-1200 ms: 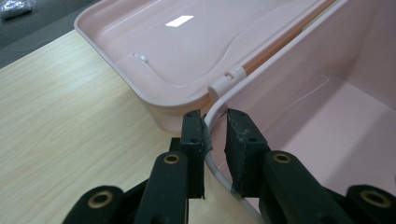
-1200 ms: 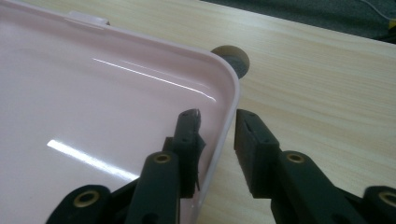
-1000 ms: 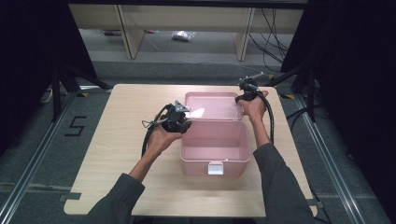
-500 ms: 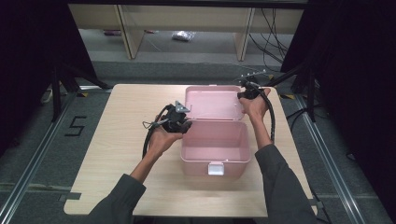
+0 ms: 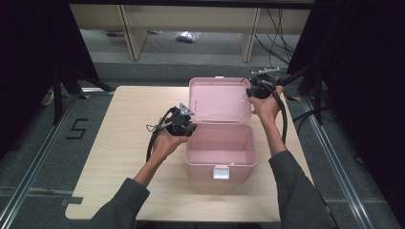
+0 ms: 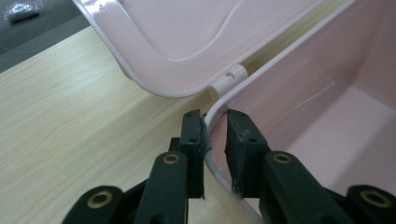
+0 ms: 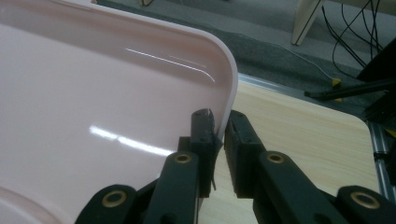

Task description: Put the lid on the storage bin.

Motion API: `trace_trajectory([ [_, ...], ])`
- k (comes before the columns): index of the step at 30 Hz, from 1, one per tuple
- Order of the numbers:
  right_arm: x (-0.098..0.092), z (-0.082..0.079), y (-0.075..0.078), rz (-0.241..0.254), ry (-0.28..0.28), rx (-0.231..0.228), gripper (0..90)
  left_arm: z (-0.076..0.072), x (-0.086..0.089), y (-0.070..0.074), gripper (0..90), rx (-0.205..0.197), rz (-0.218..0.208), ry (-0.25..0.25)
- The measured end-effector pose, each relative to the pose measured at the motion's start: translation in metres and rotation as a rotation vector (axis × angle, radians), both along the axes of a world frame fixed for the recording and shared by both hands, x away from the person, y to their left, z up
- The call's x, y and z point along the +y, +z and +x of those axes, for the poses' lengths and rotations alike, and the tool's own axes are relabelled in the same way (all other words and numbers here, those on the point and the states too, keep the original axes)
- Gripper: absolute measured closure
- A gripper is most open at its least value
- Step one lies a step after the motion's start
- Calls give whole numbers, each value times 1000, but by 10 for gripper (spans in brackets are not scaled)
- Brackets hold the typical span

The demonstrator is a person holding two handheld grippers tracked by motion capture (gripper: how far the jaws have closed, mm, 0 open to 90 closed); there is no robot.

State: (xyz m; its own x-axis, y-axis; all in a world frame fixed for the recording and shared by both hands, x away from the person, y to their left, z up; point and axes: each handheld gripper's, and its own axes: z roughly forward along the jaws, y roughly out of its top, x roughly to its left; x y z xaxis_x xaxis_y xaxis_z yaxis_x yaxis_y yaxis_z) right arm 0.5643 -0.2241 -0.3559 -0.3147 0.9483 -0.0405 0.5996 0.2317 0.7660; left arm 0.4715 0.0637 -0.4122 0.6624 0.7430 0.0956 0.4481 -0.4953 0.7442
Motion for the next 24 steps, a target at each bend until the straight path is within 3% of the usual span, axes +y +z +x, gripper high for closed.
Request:
trace_trajectory([
  [5,-3,-10,10,2,27,-57,834,0,-1,0,765,6,-4,4],
  [7,-4,-15,13,17,25,-60,837,0,0,0,765,-9,3,1],
  [13,-6,-27,23,11,41,-75,837,0,0,-1,764,-3,-9,5],
  [16,-7,-31,26,-10,62,-112,839,0,0,-1,764,-4,-9,6],
  [21,-6,-41,33,4,59,-104,843,0,0,-1,764,-4,-10,10],
  [24,-8,-44,35,5,70,-122,845,0,0,-1,763,-5,-10,10],
])
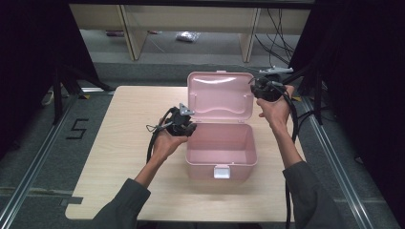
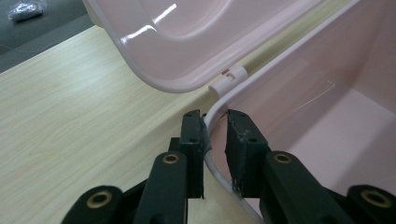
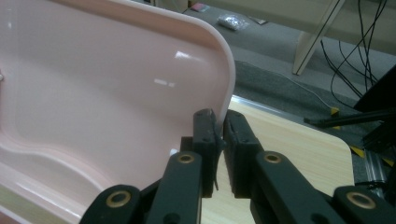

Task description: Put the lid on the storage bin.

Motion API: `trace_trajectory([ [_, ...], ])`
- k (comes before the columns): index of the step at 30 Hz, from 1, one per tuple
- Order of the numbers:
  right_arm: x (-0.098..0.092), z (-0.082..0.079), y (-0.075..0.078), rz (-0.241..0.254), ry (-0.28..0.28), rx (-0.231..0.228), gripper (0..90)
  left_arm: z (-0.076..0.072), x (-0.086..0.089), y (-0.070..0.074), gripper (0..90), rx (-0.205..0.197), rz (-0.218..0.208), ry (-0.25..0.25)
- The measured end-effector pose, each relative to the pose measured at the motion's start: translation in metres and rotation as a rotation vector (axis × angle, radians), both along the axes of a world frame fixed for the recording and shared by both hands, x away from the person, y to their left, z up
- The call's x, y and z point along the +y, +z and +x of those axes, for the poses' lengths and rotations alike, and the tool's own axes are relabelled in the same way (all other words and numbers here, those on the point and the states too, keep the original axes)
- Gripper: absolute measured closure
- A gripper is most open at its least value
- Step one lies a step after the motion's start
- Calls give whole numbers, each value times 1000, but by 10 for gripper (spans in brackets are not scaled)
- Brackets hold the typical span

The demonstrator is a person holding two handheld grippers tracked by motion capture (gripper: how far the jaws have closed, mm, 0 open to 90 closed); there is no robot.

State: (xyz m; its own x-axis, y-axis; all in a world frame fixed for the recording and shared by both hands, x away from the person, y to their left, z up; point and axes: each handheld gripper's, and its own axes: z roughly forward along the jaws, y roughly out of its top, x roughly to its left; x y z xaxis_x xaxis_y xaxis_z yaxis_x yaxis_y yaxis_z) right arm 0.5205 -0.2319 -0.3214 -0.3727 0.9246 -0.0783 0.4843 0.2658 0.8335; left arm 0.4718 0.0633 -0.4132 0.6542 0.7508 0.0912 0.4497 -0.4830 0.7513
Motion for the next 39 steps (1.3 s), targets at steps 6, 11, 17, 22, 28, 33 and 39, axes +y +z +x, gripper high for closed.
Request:
trace_trajectory([
  [6,-2,-8,2,21,-3,-13,848,0,0,-1,762,-4,-6,3],
  [11,-3,-17,5,40,-2,-17,852,0,-1,-1,760,-6,-15,15],
  [17,-4,-29,9,17,14,-32,852,0,-2,-1,758,-15,-6,21],
  [22,-6,-41,11,8,28,-48,853,0,-3,-2,757,-16,-8,24],
  [28,-7,-49,10,5,46,-78,852,-1,-3,-2,757,-19,-8,28],
  [33,-6,-55,11,-10,50,-100,851,0,-2,-2,756,-17,-14,24],
  [39,-9,-63,11,1,68,-98,852,-1,-2,-4,756,-16,-36,44],
])
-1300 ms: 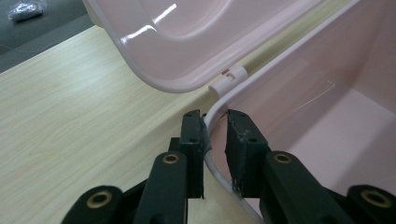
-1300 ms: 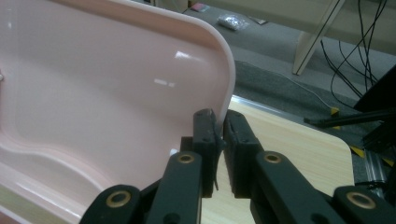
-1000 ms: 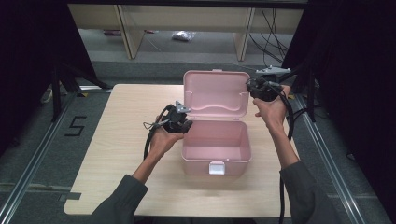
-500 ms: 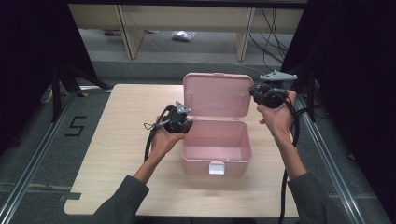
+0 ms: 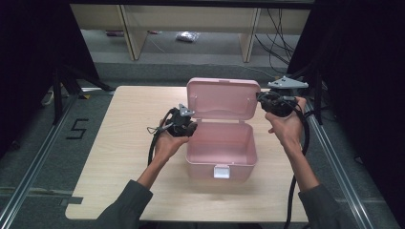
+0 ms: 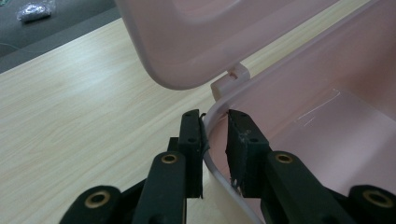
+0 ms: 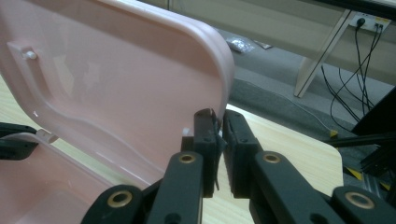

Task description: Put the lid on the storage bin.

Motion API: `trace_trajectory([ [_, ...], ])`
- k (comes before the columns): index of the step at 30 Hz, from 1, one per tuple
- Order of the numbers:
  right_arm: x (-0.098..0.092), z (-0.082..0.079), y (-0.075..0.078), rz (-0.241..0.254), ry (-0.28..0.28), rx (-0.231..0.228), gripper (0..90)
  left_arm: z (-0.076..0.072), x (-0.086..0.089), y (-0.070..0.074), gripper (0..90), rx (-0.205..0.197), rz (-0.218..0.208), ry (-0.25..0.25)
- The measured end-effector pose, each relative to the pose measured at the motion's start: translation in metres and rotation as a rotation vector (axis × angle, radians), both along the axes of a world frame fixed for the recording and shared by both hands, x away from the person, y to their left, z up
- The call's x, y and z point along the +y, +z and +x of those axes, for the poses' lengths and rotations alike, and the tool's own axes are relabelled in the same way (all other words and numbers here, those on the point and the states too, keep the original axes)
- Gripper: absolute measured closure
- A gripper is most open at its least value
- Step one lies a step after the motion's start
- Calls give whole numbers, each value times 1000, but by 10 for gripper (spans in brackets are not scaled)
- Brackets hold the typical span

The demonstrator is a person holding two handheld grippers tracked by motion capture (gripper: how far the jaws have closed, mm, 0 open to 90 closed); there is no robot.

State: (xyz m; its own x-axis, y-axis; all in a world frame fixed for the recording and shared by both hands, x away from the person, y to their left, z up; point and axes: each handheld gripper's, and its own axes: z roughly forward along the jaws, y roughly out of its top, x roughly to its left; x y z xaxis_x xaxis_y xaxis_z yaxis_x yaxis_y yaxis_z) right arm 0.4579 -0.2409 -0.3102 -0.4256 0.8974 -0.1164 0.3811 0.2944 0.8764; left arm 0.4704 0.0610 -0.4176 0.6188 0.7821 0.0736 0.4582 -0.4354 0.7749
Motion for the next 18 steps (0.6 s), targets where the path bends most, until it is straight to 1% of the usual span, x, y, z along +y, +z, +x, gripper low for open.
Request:
trace_trajectory([
  [1,0,-2,1,-18,-9,-8,866,0,1,1,758,-3,11,-3],
  [2,0,-5,1,-35,-15,-17,900,0,2,1,757,-6,6,-4],
  [3,-1,-7,3,-55,-1,-30,900,1,3,0,759,-11,3,-1],
  [4,-1,-9,4,-48,23,-30,900,1,2,0,756,-14,5,-3],
  [5,1,-11,4,-37,33,-23,900,1,2,0,756,-14,6,-10],
  [6,4,-11,5,-34,18,-36,900,1,2,0,756,-6,2,-7],
  [7,3,-10,6,-54,18,-38,900,1,3,0,756,-10,7,-9],
  [8,2,-7,7,-45,11,-34,900,1,3,0,756,-6,4,-10],
  [9,1,-4,6,-7,-15,-37,881,1,3,0,754,-4,1,-8],
  [10,0,0,6,32,-23,0,846,2,3,0,755,-2,-4,-10],
  [11,-3,6,4,40,-18,-5,816,2,3,0,756,-7,4,-12],
  [12,-3,10,4,45,-31,0,784,2,2,0,755,-5,3,-12],
  [14,-3,19,1,65,-31,18,761,2,3,0,756,-5,4,-15],
  [15,-2,23,0,60,-43,28,759,2,3,0,755,-4,4,-16],
  [16,-1,28,-1,51,-34,27,757,2,3,0,755,-5,5,-16],
  [17,0,31,-2,57,-39,41,755,2,3,0,755,-8,9,-17],
  [18,2,37,-5,51,-42,42,780,2,3,0,755,-10,10,-17],
])
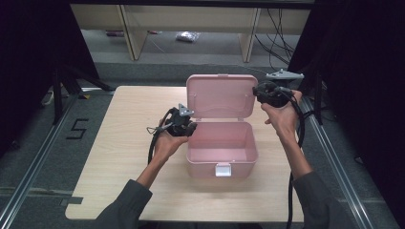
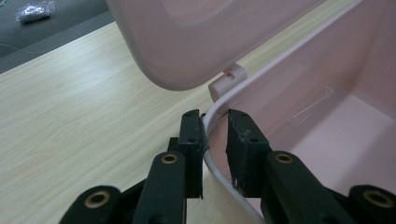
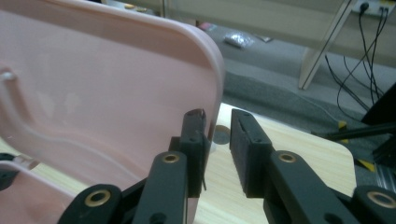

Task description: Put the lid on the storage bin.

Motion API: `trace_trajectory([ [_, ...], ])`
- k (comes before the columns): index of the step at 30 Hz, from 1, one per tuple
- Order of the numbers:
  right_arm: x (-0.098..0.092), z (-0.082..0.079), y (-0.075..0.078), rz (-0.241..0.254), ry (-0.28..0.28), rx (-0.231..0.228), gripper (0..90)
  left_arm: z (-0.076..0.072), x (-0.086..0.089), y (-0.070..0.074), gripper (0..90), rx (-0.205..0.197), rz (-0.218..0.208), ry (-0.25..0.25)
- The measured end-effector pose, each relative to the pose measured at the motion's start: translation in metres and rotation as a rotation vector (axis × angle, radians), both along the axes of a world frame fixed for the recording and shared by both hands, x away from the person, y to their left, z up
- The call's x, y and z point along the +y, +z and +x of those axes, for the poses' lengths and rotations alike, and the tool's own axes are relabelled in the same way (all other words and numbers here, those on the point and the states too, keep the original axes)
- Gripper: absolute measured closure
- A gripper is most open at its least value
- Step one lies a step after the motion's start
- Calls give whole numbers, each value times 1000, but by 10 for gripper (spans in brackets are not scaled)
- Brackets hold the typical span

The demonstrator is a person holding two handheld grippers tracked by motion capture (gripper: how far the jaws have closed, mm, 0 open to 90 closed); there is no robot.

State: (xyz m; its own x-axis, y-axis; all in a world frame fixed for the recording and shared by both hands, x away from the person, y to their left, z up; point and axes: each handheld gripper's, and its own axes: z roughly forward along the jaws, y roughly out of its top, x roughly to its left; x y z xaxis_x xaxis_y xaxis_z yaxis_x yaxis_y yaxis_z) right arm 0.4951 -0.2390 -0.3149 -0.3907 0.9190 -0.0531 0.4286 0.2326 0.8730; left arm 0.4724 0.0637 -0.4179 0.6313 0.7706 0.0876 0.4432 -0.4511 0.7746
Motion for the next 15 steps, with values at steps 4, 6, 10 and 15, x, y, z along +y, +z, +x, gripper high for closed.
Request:
trace_trajectory([
  [4,4,6,-2,22,-14,18,849,0,0,0,755,2,-4,2],
  [6,5,5,-2,12,-15,17,849,0,0,0,755,1,0,2],
  [10,6,-3,0,-25,-12,-11,849,-1,1,0,754,1,-6,4],
  [15,5,-14,1,-20,-5,-19,850,-1,0,-1,754,0,-5,6],
])
